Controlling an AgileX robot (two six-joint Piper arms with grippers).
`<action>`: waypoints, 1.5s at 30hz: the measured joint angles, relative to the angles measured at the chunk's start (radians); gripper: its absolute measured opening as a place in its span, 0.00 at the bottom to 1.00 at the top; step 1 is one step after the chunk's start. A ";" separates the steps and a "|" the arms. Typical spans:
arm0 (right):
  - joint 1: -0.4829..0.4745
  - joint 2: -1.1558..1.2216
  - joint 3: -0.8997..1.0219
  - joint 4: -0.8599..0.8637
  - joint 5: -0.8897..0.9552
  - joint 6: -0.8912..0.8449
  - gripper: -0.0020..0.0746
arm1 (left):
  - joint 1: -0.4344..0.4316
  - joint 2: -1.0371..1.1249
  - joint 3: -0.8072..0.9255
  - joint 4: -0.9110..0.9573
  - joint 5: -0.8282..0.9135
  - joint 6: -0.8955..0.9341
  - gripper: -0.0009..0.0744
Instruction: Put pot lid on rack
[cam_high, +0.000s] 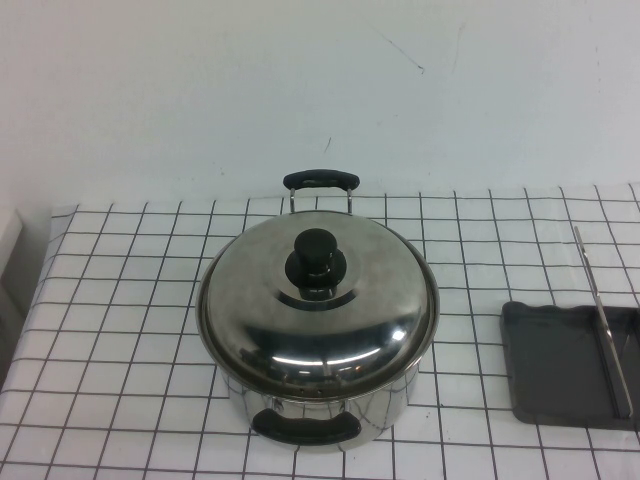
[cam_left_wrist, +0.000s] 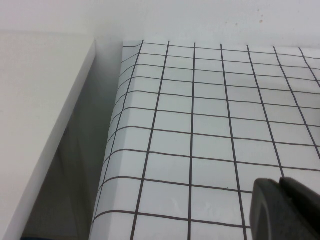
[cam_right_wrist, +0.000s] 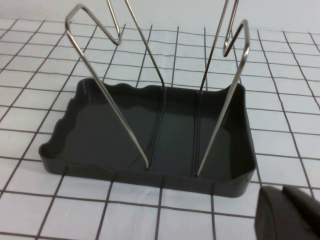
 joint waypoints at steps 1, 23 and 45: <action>0.000 0.000 0.000 0.000 0.000 0.000 0.02 | 0.000 0.000 0.000 0.000 0.000 0.000 0.01; 0.000 0.000 0.000 0.000 0.000 0.000 0.02 | 0.000 0.000 0.000 0.015 0.000 0.000 0.01; 0.000 0.000 0.000 0.000 0.000 0.000 0.02 | 0.000 0.000 0.000 -0.174 -0.007 0.000 0.01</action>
